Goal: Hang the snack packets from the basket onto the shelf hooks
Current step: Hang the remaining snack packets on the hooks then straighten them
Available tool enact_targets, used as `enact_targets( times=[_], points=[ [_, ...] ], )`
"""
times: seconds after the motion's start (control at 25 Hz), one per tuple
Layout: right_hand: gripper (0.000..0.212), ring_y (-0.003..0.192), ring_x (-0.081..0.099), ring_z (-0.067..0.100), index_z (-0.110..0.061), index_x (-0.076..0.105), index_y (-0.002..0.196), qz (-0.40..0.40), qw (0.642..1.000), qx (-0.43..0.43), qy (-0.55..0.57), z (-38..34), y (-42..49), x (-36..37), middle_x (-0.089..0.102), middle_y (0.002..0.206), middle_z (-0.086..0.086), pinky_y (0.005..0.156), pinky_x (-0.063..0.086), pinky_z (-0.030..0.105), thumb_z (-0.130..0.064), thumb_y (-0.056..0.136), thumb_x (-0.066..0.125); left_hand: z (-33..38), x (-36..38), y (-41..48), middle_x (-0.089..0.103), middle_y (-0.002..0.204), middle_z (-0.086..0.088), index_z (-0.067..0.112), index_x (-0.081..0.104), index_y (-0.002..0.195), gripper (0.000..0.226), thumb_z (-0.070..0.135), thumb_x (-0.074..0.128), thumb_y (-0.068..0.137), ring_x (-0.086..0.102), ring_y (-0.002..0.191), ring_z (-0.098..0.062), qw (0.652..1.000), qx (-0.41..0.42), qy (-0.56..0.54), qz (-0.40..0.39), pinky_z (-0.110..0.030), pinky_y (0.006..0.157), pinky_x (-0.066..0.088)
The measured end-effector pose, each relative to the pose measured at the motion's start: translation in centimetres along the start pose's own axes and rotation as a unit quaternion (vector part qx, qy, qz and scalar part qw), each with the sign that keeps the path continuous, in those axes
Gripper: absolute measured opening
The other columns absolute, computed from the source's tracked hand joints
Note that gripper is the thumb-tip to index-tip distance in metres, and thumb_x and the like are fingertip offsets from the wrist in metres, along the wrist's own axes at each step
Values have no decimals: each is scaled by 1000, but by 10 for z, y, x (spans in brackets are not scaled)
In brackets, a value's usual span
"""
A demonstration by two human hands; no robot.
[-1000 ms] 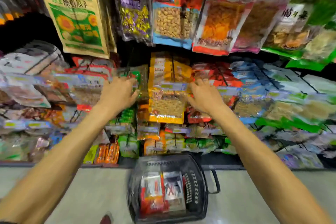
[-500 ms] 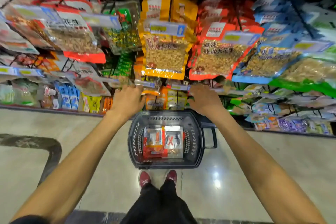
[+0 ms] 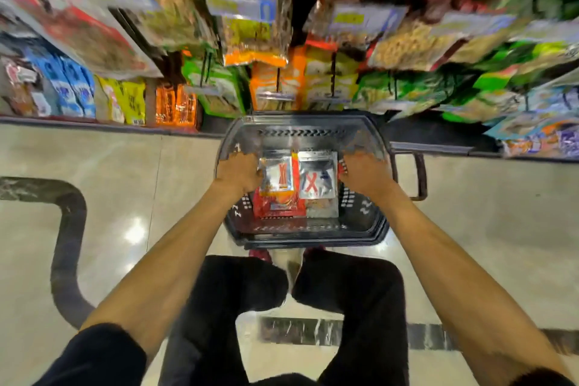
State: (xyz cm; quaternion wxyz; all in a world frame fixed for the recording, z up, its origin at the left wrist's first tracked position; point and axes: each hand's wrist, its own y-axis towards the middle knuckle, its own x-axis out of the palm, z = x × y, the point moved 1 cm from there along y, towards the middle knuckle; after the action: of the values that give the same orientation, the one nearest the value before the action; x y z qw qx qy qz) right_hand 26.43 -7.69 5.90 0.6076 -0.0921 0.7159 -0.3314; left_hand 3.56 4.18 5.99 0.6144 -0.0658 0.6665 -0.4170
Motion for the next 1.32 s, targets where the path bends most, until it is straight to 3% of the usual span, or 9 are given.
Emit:
enact_targets(
  times=[0.2,0.44,0.72,0.88,1.08,1.24,1.32],
  points=[
    [50,127,48,37,-3,42,141,-51,998,37,-3,8,82,114,50,138,22,100,45,43,-31,98,44,-18,95,90,64,116,-20,7,60,115,30,28,53,95,60,109,-39,1000,19,1,-11,-46,83,51],
    [48,130,45,33,-11,39,143,-90,993,68,-33,19,170,212,45,143,15,101,43,44,-25,98,45,-23,193,199,58,130,-16,13,55,129,43,38,50,95,57,119,-35,997,-25,12,-71,-46,97,49],
    [47,128,50,31,-12,48,138,-106,988,98,-54,30,224,266,52,138,13,99,45,43,-23,94,54,-26,257,263,54,138,-14,9,47,138,48,35,44,99,51,128,-32,994,-76,50,-57,-43,101,43],
    [46,127,51,29,-14,50,137,-107,985,127,-45,39,238,278,54,138,10,95,47,40,-33,96,52,-31,279,277,58,132,-14,12,51,132,40,31,45,97,55,122,-33,991,-112,-13,-70,-45,99,46],
    [64,120,58,28,-7,55,130,-59,984,169,12,46,251,291,60,128,12,91,49,37,-59,93,51,-39,294,293,64,118,-10,13,59,116,35,41,55,94,61,108,-29,977,-133,-158,-54,-39,91,48],
    [74,118,58,29,-5,47,135,-56,975,190,102,45,253,297,56,130,13,91,49,37,-60,86,60,-43,302,300,60,117,-8,11,61,114,47,47,68,85,59,108,-27,941,-169,-289,-55,-37,89,46],
    [70,119,57,29,-5,49,132,-55,962,200,178,48,255,302,55,131,14,95,49,36,-51,84,69,-44,306,300,61,102,-6,11,60,103,42,44,74,81,59,99,-25,915,-195,-348,-52,-36,85,48]
  ],
)
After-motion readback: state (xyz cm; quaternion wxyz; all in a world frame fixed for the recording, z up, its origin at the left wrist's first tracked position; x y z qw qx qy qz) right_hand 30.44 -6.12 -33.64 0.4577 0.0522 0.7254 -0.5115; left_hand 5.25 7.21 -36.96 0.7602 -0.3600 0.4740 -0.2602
